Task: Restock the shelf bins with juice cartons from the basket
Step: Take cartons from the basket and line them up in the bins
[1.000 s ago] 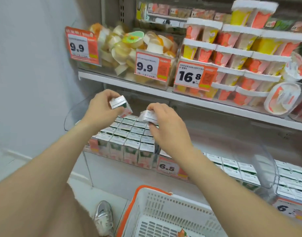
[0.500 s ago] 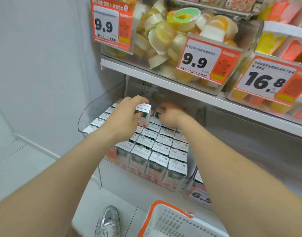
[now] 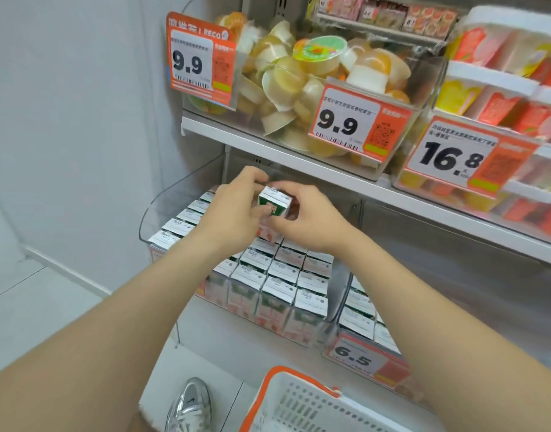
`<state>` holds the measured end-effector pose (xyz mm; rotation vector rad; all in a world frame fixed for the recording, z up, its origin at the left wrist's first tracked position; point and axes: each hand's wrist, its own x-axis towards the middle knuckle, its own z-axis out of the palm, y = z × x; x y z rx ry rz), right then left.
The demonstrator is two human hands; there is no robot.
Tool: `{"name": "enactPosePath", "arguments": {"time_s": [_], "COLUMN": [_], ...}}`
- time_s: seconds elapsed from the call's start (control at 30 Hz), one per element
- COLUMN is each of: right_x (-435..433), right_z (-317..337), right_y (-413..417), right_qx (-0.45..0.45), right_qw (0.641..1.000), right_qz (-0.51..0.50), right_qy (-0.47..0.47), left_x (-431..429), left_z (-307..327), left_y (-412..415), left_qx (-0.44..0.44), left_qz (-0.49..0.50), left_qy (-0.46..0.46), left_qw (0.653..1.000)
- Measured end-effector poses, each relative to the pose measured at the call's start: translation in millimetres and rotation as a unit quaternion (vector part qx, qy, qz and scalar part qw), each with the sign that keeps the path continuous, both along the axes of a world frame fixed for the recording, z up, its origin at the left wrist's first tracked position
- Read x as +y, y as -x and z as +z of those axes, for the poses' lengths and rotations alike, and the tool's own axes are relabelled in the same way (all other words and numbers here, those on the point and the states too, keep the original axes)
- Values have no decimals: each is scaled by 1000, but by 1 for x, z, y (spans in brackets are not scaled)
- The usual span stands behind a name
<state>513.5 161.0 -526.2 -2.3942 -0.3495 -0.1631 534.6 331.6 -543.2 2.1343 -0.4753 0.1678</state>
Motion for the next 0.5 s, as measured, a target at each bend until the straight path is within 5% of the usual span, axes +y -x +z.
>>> {"name": "enactPosePath", "arguments": {"time_s": [0.2,0.37,0.5], "right_x": [-21,-28,-24], "right_z": [-6,-17,-15], "right_y": [8,-8,-33], "right_qx": [-53,-5,118], "right_qw": [968,932,928], "right_qz": [-213,-238,-240], "right_qy": [121,273,261], "left_x": [10,10,7], "left_z": [0,-13,-17], "left_y": [-1,4,3], "left_qx": [58,159,169], "left_qz": [-23,-124,-133], "left_qy": [-115,-372,-424], "left_qw": [991,906,880]}}
